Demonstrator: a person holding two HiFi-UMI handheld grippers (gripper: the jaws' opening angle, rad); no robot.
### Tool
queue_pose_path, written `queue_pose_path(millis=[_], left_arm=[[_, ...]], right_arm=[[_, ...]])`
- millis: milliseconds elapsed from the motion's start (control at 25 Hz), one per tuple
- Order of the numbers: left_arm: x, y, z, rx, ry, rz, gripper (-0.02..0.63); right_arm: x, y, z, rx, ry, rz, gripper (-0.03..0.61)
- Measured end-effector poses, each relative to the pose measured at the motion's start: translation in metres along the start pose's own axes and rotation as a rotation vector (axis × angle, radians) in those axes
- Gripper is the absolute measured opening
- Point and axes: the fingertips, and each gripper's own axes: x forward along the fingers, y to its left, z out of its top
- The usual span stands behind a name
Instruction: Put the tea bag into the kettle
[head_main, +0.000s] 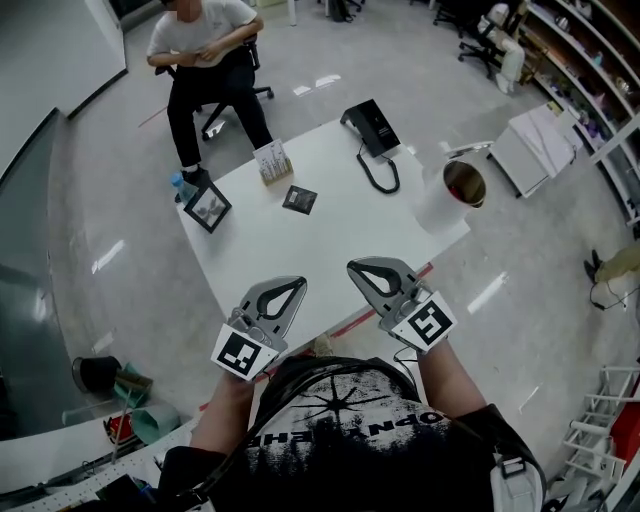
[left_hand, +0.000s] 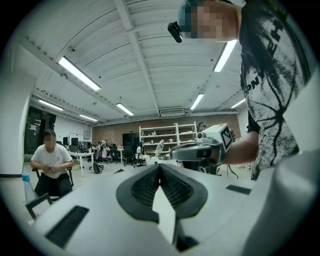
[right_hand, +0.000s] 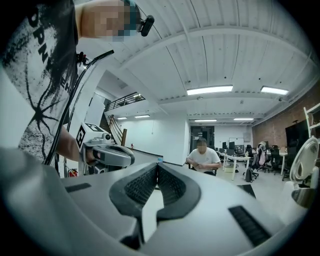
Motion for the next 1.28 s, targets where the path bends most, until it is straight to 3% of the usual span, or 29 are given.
queue_pose_path(millis=[480,800,1160,1280], left_arm=[[0.013,0.058,-0.019,-0.050,-0.004,-0.013,0.012],[0.028,0.074,-0.034,-0.092,0.023,-0.007,0.012],[0.051,0.097,-0.052,-0.113,0.072,0.104,0.012],[0.055,0.105,-0.056,-0.142,0.085,0.159,0.012]], right_arm=[[0.060,-0.037,-0.026,-0.011,0.080,-0.012,0.011],[0.078,-0.064,-0.049,-0.012,0.164,0.009,0.011],[0.107,-0.110,-0.099,0.066,0.245,0.080,0.018],[0.123,-0.121,-0.121,0.083,0.300,0.126,0.092]])
